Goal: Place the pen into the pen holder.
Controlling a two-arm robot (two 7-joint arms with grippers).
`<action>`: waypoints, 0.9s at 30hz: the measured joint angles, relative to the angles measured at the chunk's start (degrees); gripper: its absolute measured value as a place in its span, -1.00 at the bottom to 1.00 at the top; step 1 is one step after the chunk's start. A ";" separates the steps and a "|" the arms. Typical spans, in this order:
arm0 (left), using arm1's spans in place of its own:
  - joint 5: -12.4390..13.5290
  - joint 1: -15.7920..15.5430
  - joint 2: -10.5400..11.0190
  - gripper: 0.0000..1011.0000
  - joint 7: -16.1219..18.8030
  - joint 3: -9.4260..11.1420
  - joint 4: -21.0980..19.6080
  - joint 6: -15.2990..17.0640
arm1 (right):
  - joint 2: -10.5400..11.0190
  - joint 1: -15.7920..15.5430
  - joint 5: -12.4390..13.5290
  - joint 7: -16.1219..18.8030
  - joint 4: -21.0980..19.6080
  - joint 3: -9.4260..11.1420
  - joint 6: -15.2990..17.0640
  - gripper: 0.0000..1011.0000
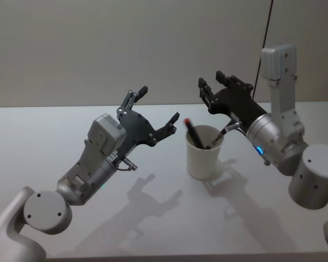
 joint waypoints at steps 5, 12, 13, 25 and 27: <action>0.00 0.00 0.00 0.99 0.00 0.00 0.00 0.00 | -0.06 0.03 -0.05 0.23 0.37 -0.03 -0.73 0.16; 0.00 0.00 0.00 0.99 0.00 0.00 0.00 0.00 | -0.02 -0.03 0.04 0.48 0.42 0.03 -1.42 0.55; 0.00 0.00 0.00 0.99 0.00 0.00 0.00 0.00 | -0.01 -0.04 0.06 0.50 0.42 0.04 -1.46 0.65; 0.00 0.00 0.00 0.99 0.00 0.00 0.00 0.00 | 0.15 -0.20 0.50 0.83 0.16 0.24 -2.09 0.98; 0.00 0.00 0.00 0.99 0.00 0.00 0.00 0.00 | 0.16 -0.21 0.53 0.86 0.13 0.25 -2.13 0.98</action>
